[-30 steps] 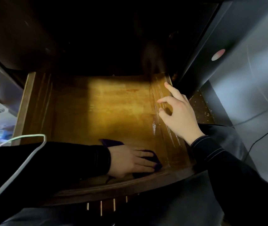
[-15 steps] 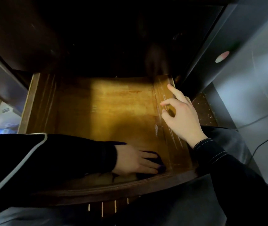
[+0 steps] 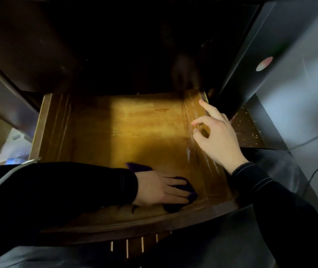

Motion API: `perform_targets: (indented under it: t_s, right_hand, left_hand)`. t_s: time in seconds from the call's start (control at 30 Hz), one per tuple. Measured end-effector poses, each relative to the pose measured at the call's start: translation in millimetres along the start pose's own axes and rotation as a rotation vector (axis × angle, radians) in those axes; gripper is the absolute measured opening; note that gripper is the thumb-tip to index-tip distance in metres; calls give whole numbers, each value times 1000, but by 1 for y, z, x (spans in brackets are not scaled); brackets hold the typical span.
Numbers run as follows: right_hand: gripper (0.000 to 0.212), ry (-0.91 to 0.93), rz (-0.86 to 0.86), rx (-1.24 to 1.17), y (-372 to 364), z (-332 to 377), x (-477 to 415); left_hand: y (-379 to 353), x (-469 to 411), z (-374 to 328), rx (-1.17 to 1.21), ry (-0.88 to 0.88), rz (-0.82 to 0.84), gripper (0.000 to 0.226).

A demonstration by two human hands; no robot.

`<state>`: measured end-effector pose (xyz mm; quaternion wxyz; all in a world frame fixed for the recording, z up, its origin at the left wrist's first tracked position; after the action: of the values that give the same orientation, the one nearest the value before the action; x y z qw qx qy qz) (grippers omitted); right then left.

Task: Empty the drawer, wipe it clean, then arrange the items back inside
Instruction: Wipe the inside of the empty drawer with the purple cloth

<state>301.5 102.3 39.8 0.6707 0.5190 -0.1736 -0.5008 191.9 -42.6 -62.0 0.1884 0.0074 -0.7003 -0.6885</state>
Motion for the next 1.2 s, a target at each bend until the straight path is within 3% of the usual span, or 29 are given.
perform_targets:
  t_s: [0.07,0.2,0.4,0.6,0.73,0.97,1.07,1.13,1.2]
  right_hand:
    - [10,2,-1,1,1,0,0]
    - [9,-6,-10,-23,1,0,0]
    - [8,-5,-5,-12,0,1,-1]
    - [8,-5,-3,4,0,1,-1]
    - [9,0,-4,9,1,1,0]
    - [8,-7,-4,2,0,0,-1]
    - [7,-8,-5,13,2,1,-1]
    - [6,-5,1,12,2,2,-1]
    - [7,0,-2,3,2,2,0]
  left_hand:
    - [4,-27,-2,88,85,68,60]
    - [3,-35,3,132,147,14,55]
    - [-18,1,0,151,125,-39,55]
    - [0,-36,1,241,116,-56,52]
    - [-1,-39,25,179,161,-51,57]
    - [12,-32,133,172,588,-77,62]
    - [17,-32,148,180,742,-56,66]
    - [13,-33,123,160,693,-24,70]
    - [4,-33,78,116,493,-10,67]
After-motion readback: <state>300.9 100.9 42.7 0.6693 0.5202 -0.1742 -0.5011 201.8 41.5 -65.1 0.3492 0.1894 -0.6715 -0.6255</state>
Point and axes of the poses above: each hand's wrist, its own x-axis away from the middle knuckle, its own y-axis out of the back of the hand, z = x × y, the point moved 9 cm from there along -x, towards the middle knuckle, and after that the axes turned 15 degrees about y, right-handed, at the moved point
